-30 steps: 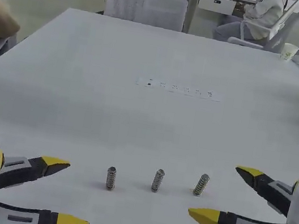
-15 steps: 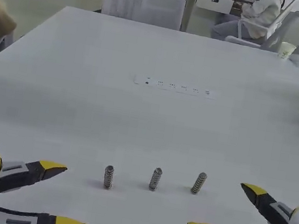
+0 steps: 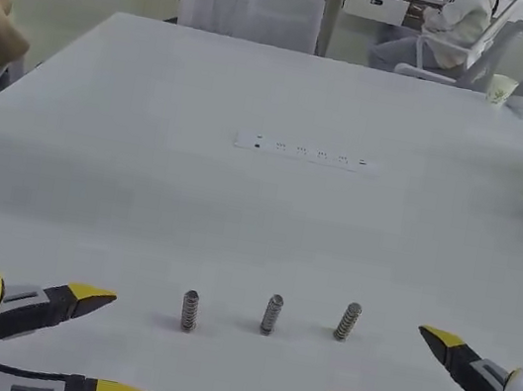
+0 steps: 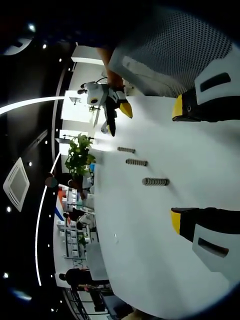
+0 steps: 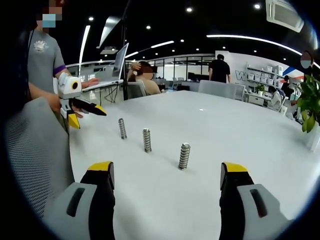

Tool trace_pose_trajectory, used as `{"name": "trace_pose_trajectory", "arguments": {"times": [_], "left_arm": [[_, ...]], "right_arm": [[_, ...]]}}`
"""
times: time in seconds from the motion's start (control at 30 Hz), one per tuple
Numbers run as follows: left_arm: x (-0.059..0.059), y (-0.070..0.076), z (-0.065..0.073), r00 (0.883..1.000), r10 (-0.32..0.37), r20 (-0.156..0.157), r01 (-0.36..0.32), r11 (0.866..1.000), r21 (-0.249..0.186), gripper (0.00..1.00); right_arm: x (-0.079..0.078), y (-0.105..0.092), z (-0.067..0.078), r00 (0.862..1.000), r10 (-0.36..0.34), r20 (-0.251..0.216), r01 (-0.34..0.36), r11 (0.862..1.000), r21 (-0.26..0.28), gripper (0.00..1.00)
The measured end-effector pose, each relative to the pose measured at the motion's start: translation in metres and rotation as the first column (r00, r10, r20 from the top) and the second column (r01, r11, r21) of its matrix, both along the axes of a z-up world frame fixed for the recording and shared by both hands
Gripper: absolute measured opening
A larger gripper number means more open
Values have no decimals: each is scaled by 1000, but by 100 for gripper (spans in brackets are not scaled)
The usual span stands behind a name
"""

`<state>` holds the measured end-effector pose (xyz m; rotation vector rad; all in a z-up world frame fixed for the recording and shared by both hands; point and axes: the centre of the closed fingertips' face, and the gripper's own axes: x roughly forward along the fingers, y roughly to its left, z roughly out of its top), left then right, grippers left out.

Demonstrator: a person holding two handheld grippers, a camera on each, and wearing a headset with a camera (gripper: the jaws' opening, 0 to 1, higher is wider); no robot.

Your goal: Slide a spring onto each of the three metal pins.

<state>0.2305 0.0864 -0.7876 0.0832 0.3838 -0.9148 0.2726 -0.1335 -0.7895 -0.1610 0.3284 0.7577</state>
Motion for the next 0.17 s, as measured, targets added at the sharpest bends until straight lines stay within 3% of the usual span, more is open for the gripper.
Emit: {"name": "trace_pose_trajectory", "arguments": {"times": [0.17], "left_arm": [[0,0,1,1000,1,1,-1,1000,1,66]], "right_arm": [[-1,1,0,1000,2,0,-2,1000,-4,88]]}}
